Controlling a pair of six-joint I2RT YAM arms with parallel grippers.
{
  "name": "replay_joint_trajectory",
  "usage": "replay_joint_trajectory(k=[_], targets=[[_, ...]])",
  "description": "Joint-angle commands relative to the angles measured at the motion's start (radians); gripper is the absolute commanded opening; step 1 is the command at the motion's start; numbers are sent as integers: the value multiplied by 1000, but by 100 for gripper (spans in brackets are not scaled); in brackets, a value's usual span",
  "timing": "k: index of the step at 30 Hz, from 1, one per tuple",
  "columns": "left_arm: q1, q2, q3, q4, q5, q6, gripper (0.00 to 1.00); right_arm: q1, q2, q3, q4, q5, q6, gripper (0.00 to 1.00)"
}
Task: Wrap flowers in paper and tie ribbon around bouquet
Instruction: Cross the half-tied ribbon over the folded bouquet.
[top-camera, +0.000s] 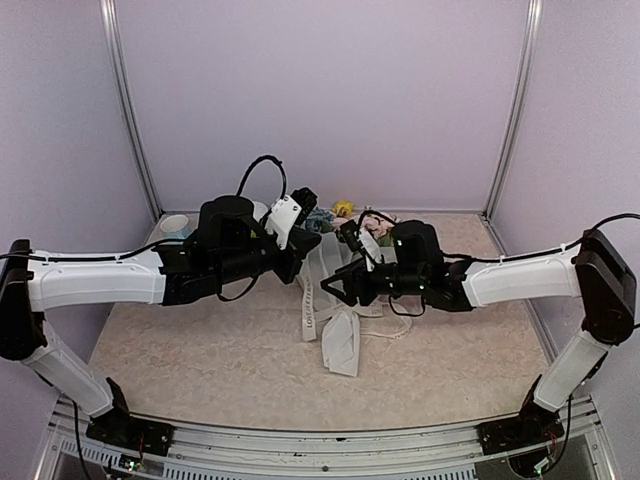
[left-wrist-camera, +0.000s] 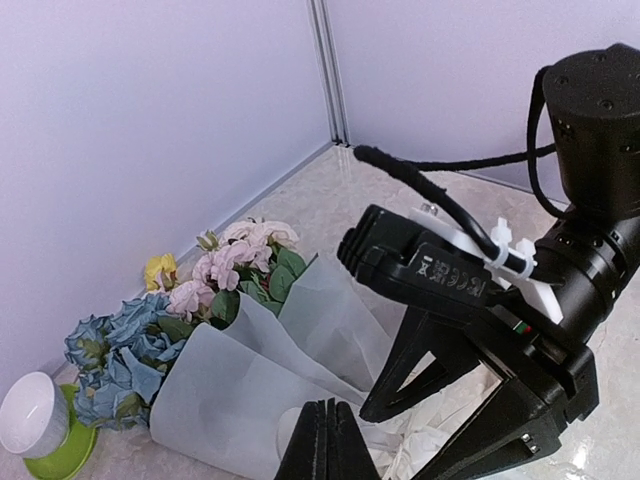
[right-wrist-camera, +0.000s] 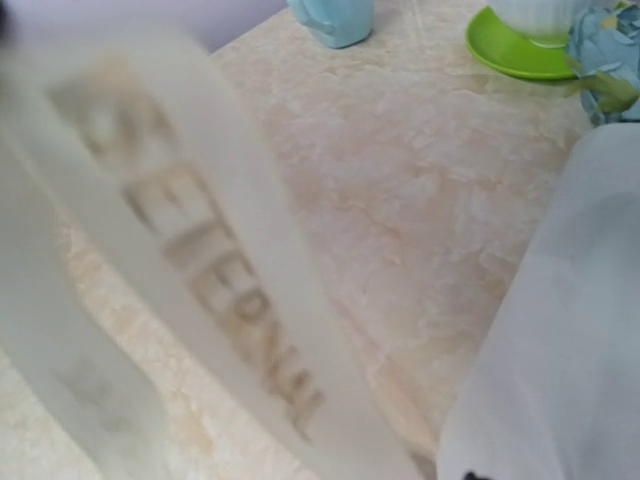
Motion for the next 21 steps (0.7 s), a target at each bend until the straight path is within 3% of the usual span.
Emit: replay_joint_trajectory(k=[1,5,15,21], targets=[[8,-55,-35,25,37,-32,0,34,33,-8,4,29,-8,58],[13,-59,-45,10,45,-40,0,49,63,11,-4,78,0,55],[12,-64,-61,11,72,-49,0,48,103,101,-22,201,18,27],[12,-66,-69,13,81,-52,0,49,126,138,-28,193,20,31]])
